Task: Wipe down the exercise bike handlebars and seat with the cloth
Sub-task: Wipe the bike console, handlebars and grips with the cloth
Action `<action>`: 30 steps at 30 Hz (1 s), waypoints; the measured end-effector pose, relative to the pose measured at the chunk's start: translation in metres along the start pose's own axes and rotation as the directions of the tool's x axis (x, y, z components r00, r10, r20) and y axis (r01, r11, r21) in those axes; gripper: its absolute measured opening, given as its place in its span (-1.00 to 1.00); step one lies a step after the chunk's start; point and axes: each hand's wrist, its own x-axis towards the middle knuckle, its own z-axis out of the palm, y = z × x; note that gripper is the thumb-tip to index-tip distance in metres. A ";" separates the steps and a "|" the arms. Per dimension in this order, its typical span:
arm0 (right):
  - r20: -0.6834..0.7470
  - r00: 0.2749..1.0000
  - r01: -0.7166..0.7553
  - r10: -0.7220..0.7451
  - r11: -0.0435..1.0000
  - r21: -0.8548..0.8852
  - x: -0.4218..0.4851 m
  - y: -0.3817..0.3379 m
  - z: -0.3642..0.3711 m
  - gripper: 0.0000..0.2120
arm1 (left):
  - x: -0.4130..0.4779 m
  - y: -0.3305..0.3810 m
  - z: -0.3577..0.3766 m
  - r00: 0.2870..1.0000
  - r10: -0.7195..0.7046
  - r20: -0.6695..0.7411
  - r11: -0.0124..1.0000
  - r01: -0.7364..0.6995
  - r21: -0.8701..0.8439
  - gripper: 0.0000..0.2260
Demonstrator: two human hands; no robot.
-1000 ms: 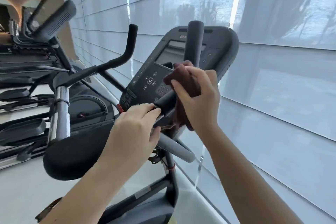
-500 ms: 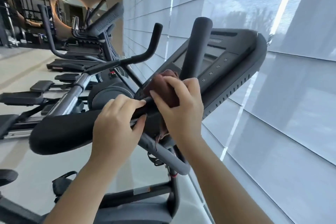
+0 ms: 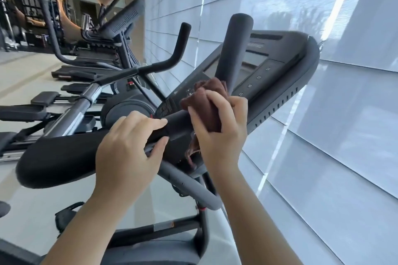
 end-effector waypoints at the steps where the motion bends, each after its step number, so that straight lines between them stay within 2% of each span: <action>1: 0.008 1.000 -0.026 0.026 0.999 0.027 -0.003 -0.001 0.000 -0.74 | 0.000 -0.001 -0.001 1.000 0.006 0.003 1.000 -0.006 -0.006 -0.80; 5: 0.068 0.997 0.035 -0.037 0.999 0.028 0.019 -0.005 -0.013 -0.72 | -0.002 -0.002 -0.002 0.999 0.031 0.013 0.999 -0.031 -0.040 -0.83; 8: -0.015 0.998 0.064 -0.064 0.997 -0.054 0.072 0.002 -0.020 -0.70 | -0.002 -0.003 -0.002 0.999 0.033 0.031 0.998 -0.031 -0.063 -0.77; 10: -0.056 0.998 0.018 -0.023 0.996 -0.088 0.097 0.005 -0.017 -0.70 | -0.001 -0.002 -0.003 0.999 0.030 0.040 0.997 -0.027 -0.078 -0.76; 12: -0.099 0.993 -0.061 0.058 0.998 -0.024 0.092 0.004 -0.009 -0.70 | 0.000 -0.001 -0.003 0.998 0.021 0.051 0.995 -0.015 -0.101 -0.75; 15: -0.162 0.969 -0.186 0.187 0.982 0.018 0.046 -0.005 0.001 -0.72 | 0.004 0.002 -0.005 0.996 -0.007 0.091 0.990 0.020 -0.141 -0.74; 19: -0.143 0.947 -0.285 0.288 0.958 0.046 -0.023 -0.028 0.015 -0.75 | 0.009 0.002 -0.011 0.988 -0.001 0.153 0.981 0.030 -0.192 -0.72; 23: -0.162 0.942 -0.289 0.293 0.956 0.051 -0.016 -0.036 0.012 -0.77 | 0.010 -0.004 -0.020 0.972 0.049 0.230 0.970 0.009 -0.244 -0.68; 27: -0.355 0.853 -0.383 0.382 0.921 0.071 0.025 -0.033 0.011 -0.79 | 0.020 -0.017 -0.027 0.933 0.105 0.344 0.949 0.010 -0.315 -0.65; 30: -0.476 0.760 -0.459 0.442 0.884 0.090 0.005 -0.048 0.038 -0.78 | 0.028 -0.027 -0.027 0.906 0.126 0.403 0.921 0.044 -0.387 -0.63</action>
